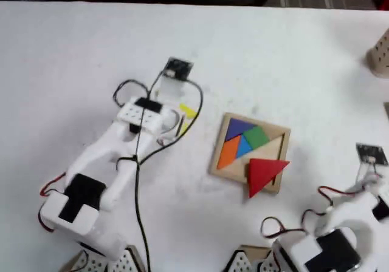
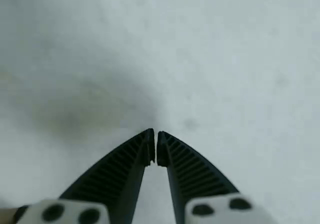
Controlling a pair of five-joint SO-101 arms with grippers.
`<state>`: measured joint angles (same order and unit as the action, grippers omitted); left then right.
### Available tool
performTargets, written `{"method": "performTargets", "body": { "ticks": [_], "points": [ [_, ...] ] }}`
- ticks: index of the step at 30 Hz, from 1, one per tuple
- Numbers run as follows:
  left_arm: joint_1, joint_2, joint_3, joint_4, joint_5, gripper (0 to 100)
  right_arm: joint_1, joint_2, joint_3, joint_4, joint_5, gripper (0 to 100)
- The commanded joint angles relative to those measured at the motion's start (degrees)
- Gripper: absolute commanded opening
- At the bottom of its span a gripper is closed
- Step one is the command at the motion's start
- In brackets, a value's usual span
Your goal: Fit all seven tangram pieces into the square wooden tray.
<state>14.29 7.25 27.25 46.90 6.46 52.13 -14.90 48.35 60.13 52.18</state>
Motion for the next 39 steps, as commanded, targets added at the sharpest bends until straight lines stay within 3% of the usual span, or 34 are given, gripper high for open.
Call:
{"method": "performTargets", "body": {
  "ticks": [1, 12, 16, 19, 39],
  "points": [
    [-3.4, -3.9, 0.4, -1.0, -0.5, 17, -8.9, -6.5, -4.1, 11.4, -4.3, 1.7],
    [-9.2, -3.6, 0.5, -1.3, -0.6, 17, -34.5, -9.5, -2.6, 18.4, -21.1, 1.7],
    [-8.7, -3.4, 1.0, -4.1, -7.1, 17, -42.3, -9.4, 0.4, 17.5, -26.0, 1.7],
    [-8.0, -3.4, 1.1, -3.9, -8.2, 17, -47.3, -9.7, 3.5, 14.5, -29.1, 1.7],
    [-7.7, -3.4, 0.7, -1.4, -8.0, 16, -48.0, -12.2, 12.9, 1.2, -24.3, 1.7]
  ]
}}
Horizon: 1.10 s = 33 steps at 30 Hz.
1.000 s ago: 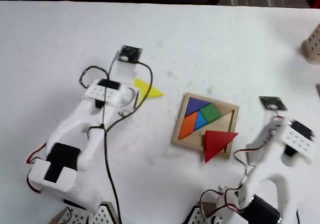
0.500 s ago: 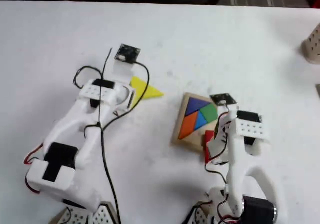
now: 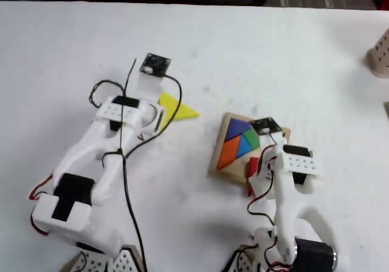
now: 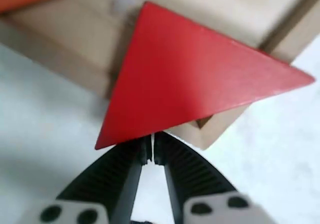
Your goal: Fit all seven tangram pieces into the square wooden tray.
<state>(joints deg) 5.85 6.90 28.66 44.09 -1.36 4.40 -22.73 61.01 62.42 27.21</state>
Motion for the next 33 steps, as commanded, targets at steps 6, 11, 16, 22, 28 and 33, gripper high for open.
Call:
{"method": "performTargets", "body": {
  "ticks": [6, 11, 16, 22, 28, 33],
  "points": [
    [0.8, -3.0, -1.2, -0.1, -0.2, 3, -0.4, -9.9, 3.4, -3.8, 0.7, 1.7],
    [0.5, -3.1, -1.5, -0.3, 0.0, 2, -0.4, -12.4, 5.7, -4.2, 0.7, 1.7],
    [-0.1, -3.5, -1.5, -0.3, 0.0, 2, -0.4, -12.4, 5.7, -4.3, 0.7, 1.7],
    [-1.5, -3.1, -2.6, -0.7, 0.0, 2, 0.8, -12.4, 5.7, -4.4, 0.6, 1.7],
    [-0.9, -3.1, -2.3, -0.7, 0.0, 2, 3.6, -12.4, 5.8, -8.9, -2.9, 1.7],
    [-1.3, -3.2, -2.5, -0.7, 0.0, 2, 3.7, -12.4, 5.8, -9.9, -3.3, 1.7]
  ]
}}
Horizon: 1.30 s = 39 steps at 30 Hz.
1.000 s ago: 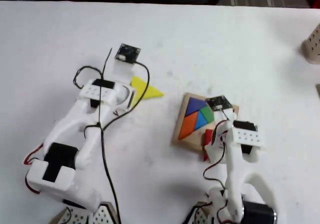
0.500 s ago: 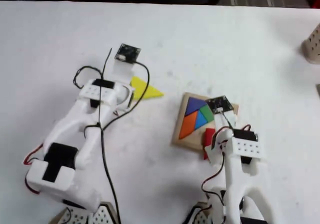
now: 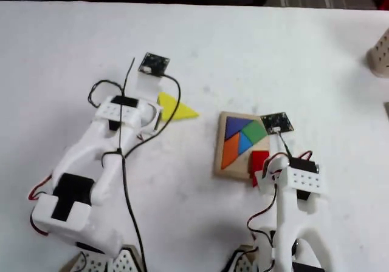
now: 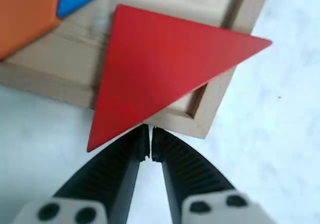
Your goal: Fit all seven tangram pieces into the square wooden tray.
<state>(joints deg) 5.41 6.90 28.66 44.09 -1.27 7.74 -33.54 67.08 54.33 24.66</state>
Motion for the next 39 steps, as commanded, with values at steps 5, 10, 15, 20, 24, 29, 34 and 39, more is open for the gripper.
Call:
{"method": "performTargets", "body": {
  "ticks": [5, 10, 15, 20, 24, 29, 34, 39],
  "points": [
    [-0.7, -3.1, -2.3, -0.7, -0.2, 2, 1.1, -1.5, -0.4, -2.4, -0.8, 1.7],
    [-0.7, -3.1, -2.4, -0.7, -0.4, 2, 2.4, -1.7, -0.3, -1.5, -0.7, 1.7],
    [-0.7, -3.0, -2.2, -0.4, -0.4, 2, 3.9, -2.1, -0.6, -0.7, -0.8, 1.7],
    [-1.5, -3.0, -2.1, -0.3, -0.2, 2, 6.0, -2.1, -3.3, 1.7, -1.7, 1.7],
    [-1.5, -3.0, -2.2, -0.5, -0.2, 2, 7.4, -1.5, -5.5, 2.5, -5.1, 1.7],
    [-1.1, -3.0, -2.2, -0.7, -0.2, 2, 6.2, -1.5, -7.0, 0.6, -5.5, 1.7],
    [-1.1, -2.9, -2.2, -0.7, -0.2, 2, 4.5, -1.5, -6.5, -4.3, -7.1, 1.7],
    [-1.1, -2.9, -2.1, -0.7, -0.3, 2, 4.4, -0.7, -6.5, -6.7, -7.2, 1.7]
  ]
}}
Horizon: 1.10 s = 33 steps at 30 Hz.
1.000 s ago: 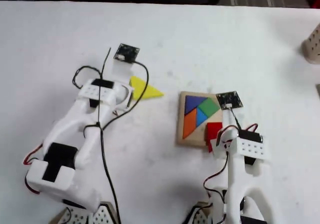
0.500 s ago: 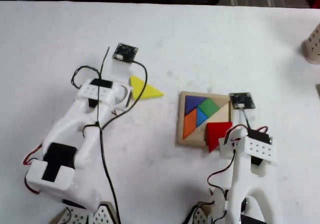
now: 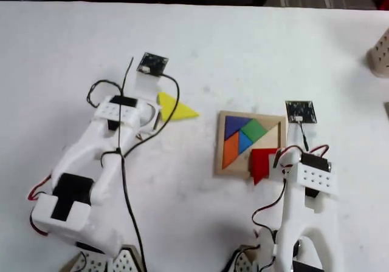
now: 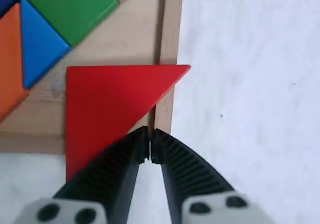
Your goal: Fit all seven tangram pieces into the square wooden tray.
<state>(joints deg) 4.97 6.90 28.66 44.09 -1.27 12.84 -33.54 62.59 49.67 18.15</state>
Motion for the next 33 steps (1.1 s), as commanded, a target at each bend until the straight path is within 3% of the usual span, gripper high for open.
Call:
{"method": "performTargets", "body": {
  "ticks": [1, 10, 21, 27, 33],
  "points": [
    [-0.7, -2.9, -2.1, -0.7, -0.3, 2, -0.7, 0.5, -2.2, -2.9, -0.7, 1.8],
    [-0.7, -2.9, -2.1, -0.7, -0.4, 2, -1.5, 16.9, -13.5, -1.4, -0.9, 1.7],
    [-0.7, -2.9, -2.1, -0.7, -0.5, 2, -1.3, 26.0, -23.0, -1.5, -3.7, 1.7],
    [-0.8, -2.5, -2.1, -4.0, -0.6, 2, 0.2, 19.3, -23.3, 2.4, -7.2, 1.7],
    [-1.3, 1.9, -4.7, -4.5, -0.5, 2, -11.4, 7.3, -22.9, 14.5, -9.6, 1.7]
  ]
}}
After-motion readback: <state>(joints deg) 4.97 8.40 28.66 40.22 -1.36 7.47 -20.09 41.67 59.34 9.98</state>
